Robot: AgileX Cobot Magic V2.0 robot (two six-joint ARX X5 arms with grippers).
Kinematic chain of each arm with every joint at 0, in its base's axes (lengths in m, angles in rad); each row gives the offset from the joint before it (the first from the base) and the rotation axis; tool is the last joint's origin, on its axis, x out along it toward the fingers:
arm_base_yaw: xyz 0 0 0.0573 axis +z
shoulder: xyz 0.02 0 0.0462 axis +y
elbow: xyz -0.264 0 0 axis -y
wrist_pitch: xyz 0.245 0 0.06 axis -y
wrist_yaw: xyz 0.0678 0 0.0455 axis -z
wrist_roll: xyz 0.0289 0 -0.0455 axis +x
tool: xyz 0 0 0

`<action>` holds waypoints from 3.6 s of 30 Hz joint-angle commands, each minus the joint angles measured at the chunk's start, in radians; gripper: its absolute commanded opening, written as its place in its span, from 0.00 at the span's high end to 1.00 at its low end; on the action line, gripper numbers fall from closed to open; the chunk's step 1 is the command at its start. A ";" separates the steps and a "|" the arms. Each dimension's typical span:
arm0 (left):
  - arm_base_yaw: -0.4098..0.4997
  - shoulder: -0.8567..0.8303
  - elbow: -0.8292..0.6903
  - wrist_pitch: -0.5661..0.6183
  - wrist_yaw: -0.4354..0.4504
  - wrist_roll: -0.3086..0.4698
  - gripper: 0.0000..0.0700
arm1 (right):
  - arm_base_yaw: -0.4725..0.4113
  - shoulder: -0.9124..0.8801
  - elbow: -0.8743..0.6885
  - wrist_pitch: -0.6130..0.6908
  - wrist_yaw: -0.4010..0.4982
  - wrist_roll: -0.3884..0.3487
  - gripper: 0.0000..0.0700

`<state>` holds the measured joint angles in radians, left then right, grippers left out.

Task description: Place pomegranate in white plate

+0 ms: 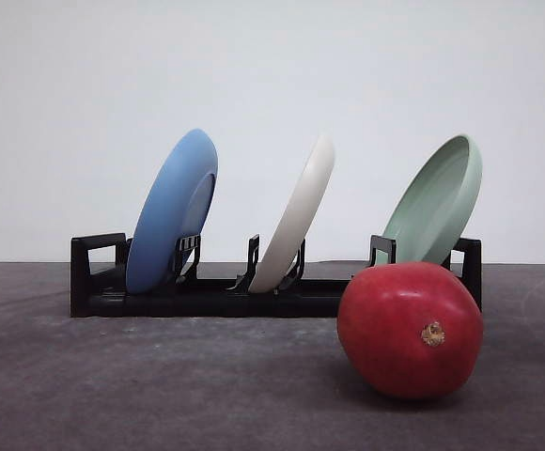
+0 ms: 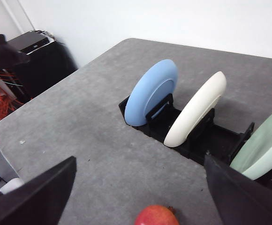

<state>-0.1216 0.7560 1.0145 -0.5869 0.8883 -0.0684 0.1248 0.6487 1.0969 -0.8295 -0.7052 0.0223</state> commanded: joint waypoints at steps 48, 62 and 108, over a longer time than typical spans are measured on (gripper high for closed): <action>-0.586 1.163 0.708 -0.014 -0.713 0.028 0.10 | 0.046 0.153 0.016 0.013 -0.006 0.004 0.08; -0.585 1.202 0.709 -0.010 -0.713 0.034 0.86 | 0.046 0.153 0.016 0.013 -0.032 0.003 0.08; -1.044 0.686 0.496 -0.669 -1.118 -0.077 1.00 | 0.046 0.153 0.016 -0.013 -0.032 -0.008 0.08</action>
<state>-1.1457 1.4261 1.5203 -1.2712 -0.2118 -0.1234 0.1684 0.7982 1.0969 -0.8486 -0.7334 0.0223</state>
